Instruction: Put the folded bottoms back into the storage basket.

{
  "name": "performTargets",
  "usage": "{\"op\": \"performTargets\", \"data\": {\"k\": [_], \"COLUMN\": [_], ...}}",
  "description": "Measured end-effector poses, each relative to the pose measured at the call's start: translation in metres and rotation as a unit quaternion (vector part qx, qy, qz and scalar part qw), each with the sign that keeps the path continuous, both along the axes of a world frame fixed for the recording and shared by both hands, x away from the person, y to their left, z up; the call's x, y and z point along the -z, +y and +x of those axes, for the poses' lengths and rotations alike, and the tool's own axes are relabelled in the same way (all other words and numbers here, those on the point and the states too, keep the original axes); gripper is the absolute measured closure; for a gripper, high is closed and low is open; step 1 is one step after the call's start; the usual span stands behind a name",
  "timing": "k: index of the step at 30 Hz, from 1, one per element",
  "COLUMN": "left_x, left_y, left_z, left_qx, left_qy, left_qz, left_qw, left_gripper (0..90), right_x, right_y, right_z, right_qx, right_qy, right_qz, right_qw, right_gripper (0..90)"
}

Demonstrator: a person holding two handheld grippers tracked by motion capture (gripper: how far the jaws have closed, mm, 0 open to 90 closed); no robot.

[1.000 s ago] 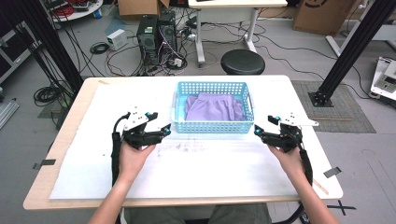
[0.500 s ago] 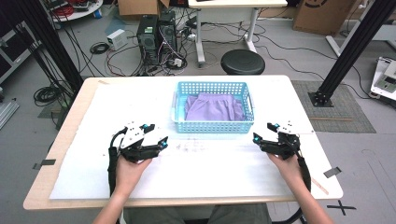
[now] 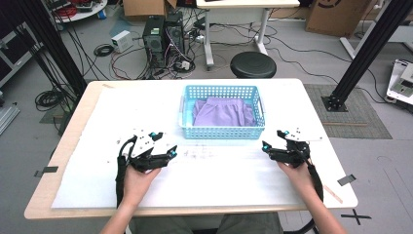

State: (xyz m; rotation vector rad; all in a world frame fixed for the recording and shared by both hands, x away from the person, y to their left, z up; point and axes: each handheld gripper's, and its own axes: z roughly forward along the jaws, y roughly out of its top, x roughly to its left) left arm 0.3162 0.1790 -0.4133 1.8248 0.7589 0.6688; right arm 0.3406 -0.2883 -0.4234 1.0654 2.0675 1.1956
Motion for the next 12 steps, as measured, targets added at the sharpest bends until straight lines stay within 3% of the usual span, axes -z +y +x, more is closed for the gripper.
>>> {"op": "performTargets", "data": {"k": [12], "left_x": [0.0018], "left_y": [0.0027], "left_z": [0.0013], "left_qx": [-0.004], "left_qy": [0.01], "left_qz": [-0.004], "left_qw": [0.9999], "left_gripper": [30.6], "right_x": [0.0005], "right_y": [-0.0009], "right_z": [0.0009], "right_qx": [0.006], "right_qy": [0.002], "right_qz": [0.004], "right_qw": [1.0], "right_gripper": [26.4]}}
